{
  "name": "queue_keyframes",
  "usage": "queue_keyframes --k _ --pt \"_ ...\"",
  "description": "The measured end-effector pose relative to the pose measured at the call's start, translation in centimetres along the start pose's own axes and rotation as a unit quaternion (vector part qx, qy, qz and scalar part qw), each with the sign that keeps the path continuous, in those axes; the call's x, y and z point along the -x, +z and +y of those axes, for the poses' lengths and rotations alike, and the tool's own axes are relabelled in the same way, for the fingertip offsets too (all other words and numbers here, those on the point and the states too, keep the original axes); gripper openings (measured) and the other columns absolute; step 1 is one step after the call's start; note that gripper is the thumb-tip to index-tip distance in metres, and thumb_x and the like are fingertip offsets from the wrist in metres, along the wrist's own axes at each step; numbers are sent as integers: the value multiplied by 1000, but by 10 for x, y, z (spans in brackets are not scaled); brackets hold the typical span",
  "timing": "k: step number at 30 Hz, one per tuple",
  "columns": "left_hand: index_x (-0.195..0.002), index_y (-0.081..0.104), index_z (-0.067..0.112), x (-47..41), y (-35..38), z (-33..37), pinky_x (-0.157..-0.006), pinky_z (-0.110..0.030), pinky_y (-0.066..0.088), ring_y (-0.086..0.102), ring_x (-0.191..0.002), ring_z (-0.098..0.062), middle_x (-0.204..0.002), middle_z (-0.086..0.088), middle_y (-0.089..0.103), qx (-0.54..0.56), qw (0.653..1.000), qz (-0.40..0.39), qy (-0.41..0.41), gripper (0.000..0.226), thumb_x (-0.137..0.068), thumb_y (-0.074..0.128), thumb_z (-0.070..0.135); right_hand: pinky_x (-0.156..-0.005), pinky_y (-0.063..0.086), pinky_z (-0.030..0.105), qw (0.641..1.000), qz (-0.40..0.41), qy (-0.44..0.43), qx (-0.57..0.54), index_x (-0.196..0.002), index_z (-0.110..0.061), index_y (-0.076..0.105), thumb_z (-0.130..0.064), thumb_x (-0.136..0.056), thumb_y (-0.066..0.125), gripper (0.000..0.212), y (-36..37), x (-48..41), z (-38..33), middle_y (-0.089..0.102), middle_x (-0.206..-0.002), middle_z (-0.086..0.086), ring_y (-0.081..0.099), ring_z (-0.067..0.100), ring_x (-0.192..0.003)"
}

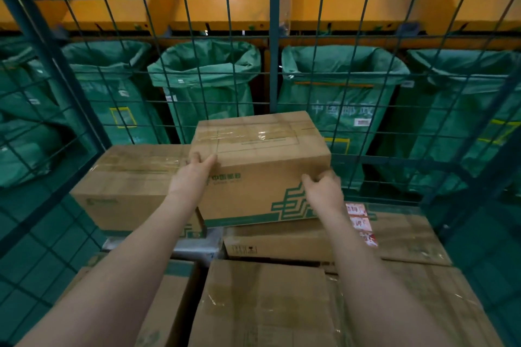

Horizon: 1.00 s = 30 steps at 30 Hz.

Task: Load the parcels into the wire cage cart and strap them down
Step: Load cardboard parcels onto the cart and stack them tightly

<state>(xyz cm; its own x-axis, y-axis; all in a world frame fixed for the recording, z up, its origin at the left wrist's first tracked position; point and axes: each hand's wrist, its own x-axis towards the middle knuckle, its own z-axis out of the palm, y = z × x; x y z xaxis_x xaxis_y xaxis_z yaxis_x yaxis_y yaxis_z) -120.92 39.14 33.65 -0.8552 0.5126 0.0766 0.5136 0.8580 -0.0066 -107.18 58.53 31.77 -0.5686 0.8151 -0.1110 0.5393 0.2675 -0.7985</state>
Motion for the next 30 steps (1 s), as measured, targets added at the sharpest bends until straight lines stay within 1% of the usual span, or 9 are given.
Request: queue_keyframes --k 3,5,7,10,14,19,22,28,30 --pt "-140 28 23 -9 -10 -4 -84 -38 50 51 -116 -37 -143 -15 33 -22 999 12 26 59 -89 50 2 -96 41 36 1000 -20 -22 -2 -133 -4 38 -36 -91 57 56 21 18 7 34 -145 15 45 33 -125" --pt "-138 29 22 -10 -13 -9 -76 -32 49 56 -106 -31 -141 -12 33 -39 998 6 51 58 -88 52 3 -88 43 35 998 47 -25 -35 -135 -3 31 -30 -89 59 60 17 17 -3 33 -142 15 47 33 -120" --pt "-136 29 22 -9 -11 -13 -76 -32 49 57 -103 -30 -141 -12 31 -46 997 3 62 56 -88 52 3 -94 44 39 993 86 -35 -77 -146 -9 14 -29 -88 59 76 1 6 -12 29 -147 13 45 33 -124" --pt "-134 32 21 -8 -7 -16 -81 -35 50 55 -107 -32 -141 -14 32 -31 997 17 63 52 -89 51 3 -106 37 45 996 8 -59 -69 -151 -27 -2 -32 -88 59 88 -12 0 -18 28 -151 8 38 30 -131" --pt "-126 39 20 -8 -10 -9 -82 -35 51 56 -106 -32 -139 -11 37 13 996 29 86 45 -87 53 3 -108 33 42 992 30 -56 -107 -150 -26 18 -28 -86 58 76 -13 11 -11 28 -147 7 34 28 -133" --pt "-119 43 19 -8 -12 1 -80 -34 50 58 -101 -29 -132 -6 44 27 989 41 137 36 -88 52 4 -89 30 26 988 75 -33 -132 -147 -22 30 -24 -92 53 60 -34 11 -3 34 -141 5 40 24 -125" --pt "-117 46 17 -14 -10 15 -82 -38 50 54 -101 -30 -125 -6 46 51 983 67 162 35 -87 49 -1 -99 34 32 984 113 -17 -134 -146 -22 34 -25 -93 52 57 -48 4 2 36 -140 7 39 25 -126" --pt "-117 45 15 -14 7 31 -85 -43 49 46 -113 -34 -128 -11 47 84 981 85 156 31 -89 50 4 -100 40 37 996 49 -63 32 -152 -18 15 -18 -91 55 73 -57 -1 19 21 -149 8 43 29 -124" --pt "-120 43 15 -10 8 30 -90 -42 47 43 -118 -34 -134 -11 44 73 984 83 142 34 -89 51 5 -101 40 37 997 34 -64 31 -152 -17 11 -17 -89 57 78 -56 -3 17 17 -151 8 42 30 -126"
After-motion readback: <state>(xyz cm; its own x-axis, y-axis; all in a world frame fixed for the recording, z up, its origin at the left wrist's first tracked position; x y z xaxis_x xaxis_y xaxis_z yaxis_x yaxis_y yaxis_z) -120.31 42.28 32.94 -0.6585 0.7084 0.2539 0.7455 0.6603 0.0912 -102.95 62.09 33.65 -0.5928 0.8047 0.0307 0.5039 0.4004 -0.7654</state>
